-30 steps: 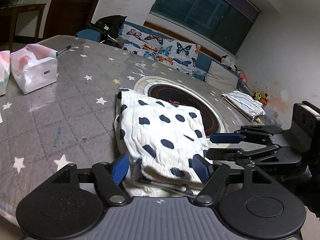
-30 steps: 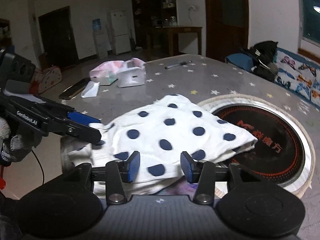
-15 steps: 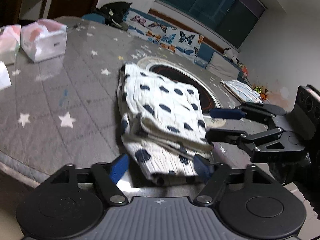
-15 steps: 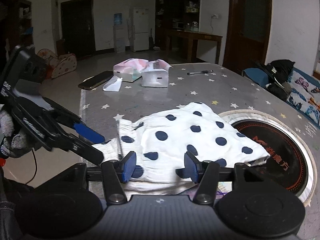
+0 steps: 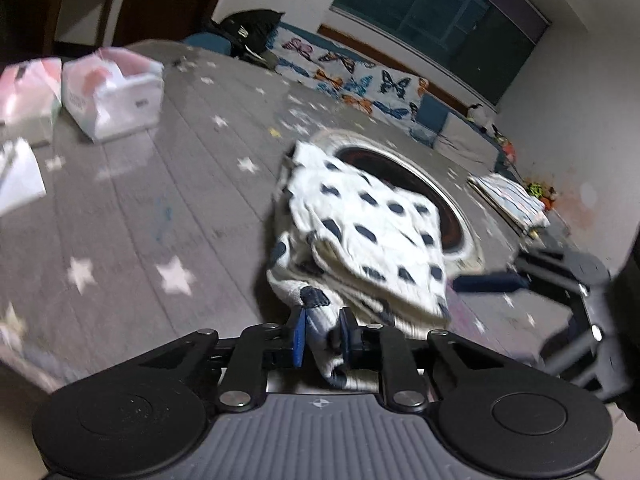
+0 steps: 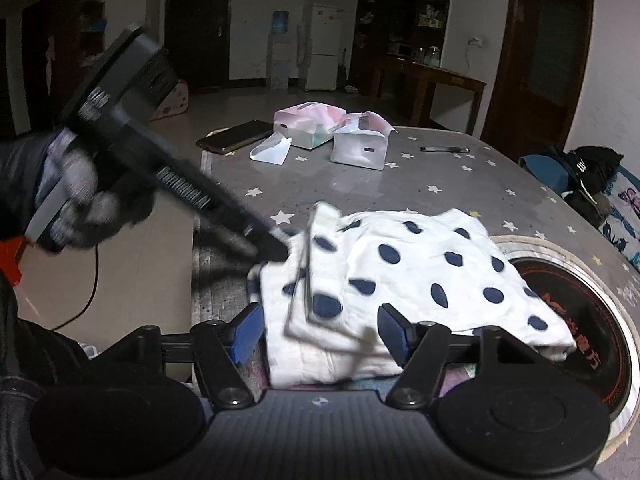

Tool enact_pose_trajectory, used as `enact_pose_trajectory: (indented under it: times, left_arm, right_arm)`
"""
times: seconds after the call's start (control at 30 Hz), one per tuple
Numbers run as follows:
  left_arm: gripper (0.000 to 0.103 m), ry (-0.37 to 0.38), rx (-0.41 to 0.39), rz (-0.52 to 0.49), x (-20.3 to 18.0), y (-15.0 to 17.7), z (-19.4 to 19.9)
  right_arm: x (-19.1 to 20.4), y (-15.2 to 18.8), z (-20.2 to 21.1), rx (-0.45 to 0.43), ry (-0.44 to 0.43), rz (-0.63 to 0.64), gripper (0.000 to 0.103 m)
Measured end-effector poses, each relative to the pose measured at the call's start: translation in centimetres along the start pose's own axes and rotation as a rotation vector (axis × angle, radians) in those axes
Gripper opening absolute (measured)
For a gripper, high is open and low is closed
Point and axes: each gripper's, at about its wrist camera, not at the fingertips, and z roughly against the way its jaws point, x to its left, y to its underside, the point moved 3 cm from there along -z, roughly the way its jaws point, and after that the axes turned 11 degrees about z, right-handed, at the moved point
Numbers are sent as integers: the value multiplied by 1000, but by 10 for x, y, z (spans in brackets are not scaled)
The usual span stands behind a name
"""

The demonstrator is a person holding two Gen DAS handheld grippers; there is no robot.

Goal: Fold clothes

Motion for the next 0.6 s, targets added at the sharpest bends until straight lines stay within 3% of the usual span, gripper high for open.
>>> enact_pose_trajectory:
  times: [0.2, 0.4, 0.6]
  left_arm:
    - [14, -38, -25, 16, 14, -34, -17]
    - [15, -23, -12, 20, 12, -32, -11]
    - [21, -24, -13, 100, 24, -20, 4]
  right_arm:
    - [4, -7, -10, 10, 12, 57, 69]
    - [18, -12, -20, 25, 21, 178, 72]
    - [21, -13, -32, 43, 37, 242, 72]
